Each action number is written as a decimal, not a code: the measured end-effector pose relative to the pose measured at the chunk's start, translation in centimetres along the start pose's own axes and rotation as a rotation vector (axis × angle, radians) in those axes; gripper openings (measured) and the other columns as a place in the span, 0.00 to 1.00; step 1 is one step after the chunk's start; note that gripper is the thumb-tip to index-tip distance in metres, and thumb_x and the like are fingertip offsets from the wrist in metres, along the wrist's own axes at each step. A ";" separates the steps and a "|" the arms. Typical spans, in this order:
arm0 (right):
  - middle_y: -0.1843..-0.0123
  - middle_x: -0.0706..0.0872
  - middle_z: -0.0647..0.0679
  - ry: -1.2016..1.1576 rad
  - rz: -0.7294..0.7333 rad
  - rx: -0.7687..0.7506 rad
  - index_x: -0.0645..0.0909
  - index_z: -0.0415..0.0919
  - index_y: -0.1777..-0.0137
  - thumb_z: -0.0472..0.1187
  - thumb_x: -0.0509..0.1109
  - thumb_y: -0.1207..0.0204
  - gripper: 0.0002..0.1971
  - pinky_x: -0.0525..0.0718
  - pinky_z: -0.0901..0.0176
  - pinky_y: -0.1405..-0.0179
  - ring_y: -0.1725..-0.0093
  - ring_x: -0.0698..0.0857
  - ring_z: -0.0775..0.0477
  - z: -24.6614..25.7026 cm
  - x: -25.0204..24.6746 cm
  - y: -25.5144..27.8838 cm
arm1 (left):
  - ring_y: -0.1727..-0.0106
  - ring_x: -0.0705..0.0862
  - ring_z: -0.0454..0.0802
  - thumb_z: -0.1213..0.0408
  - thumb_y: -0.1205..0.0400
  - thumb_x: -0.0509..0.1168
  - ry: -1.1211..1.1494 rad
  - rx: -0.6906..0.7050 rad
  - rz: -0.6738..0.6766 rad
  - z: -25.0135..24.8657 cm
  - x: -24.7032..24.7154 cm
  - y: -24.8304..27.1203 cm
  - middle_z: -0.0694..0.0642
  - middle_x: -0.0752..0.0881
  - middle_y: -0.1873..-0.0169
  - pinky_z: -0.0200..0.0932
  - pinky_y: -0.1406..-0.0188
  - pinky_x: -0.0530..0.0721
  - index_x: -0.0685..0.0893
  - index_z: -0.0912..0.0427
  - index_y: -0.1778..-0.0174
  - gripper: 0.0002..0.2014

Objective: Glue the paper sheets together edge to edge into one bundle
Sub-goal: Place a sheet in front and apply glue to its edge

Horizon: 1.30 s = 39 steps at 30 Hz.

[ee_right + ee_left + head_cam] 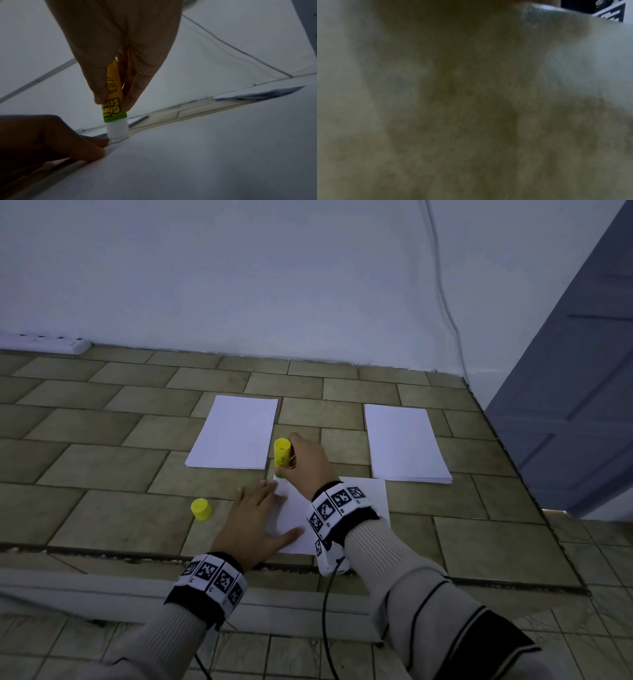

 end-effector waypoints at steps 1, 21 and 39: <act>0.50 0.86 0.38 0.014 0.009 -0.007 0.75 0.35 0.45 0.35 0.76 0.29 0.17 0.82 0.51 0.56 0.51 0.84 0.40 0.1 0.1 0.0 | 0.21 0.69 0.57 0.18 0.32 0.44 -0.002 0.002 -0.007 0.0 0.0 0.0 0.56 0.74 0.24 0.66 0.20 0.54 0.80 0.56 0.31 0.50; 0.56 0.87 0.41 0.089 -0.253 0.220 0.77 0.34 0.50 0.35 0.76 0.29 0.12 0.85 0.48 0.52 0.56 0.87 0.41 -11.0 -11.4 6.9 | 0.19 0.65 0.51 0.26 0.31 0.55 0.001 -0.012 -0.047 0.2 -0.3 0.2 0.53 0.72 0.22 0.60 0.16 0.50 0.80 0.54 0.31 0.42; 0.52 0.83 0.41 -0.109 0.068 -0.078 0.79 0.36 0.53 0.38 0.75 0.28 0.09 0.85 0.44 0.51 0.52 0.83 0.43 0.6 0.0 5.2 | 0.17 0.61 0.52 0.24 0.31 0.51 -0.098 -0.079 -0.043 0.6 -0.4 0.4 0.52 0.71 0.21 0.67 0.18 0.51 0.72 0.55 0.23 0.48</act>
Point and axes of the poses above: each hand's wrist, its own y-axis away from the middle knuckle, its own x-axis out of the palm, z = x × y, the point moved 10 cm from there along -y, towards the middle knuckle
